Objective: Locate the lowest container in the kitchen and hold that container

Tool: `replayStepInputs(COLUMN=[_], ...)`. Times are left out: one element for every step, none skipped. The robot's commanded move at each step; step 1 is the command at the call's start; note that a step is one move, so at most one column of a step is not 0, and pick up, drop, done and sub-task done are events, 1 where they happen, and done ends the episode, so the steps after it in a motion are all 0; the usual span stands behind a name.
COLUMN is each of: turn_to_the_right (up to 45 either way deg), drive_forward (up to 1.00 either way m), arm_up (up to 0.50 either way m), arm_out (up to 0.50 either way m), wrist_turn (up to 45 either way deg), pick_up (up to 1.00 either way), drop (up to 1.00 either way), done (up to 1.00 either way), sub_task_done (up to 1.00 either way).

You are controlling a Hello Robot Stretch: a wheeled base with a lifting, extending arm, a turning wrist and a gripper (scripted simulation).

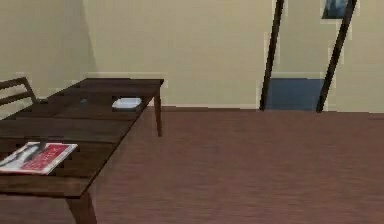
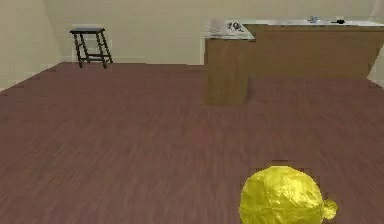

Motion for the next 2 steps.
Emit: replayStepInputs(turn_to_the_right=[0.0, -45.0], drive_forward=[0.7, 0.0], arm_up=[0.0, 0.0], arm_out=[0.0, 0.0], wrist_turn=[0.0, 0.0], pick_up=[0.0, 0.0], drop=[0.0, 0.0], done=[0.0, 0.0], sub_task_done=[0.0, 0.0])
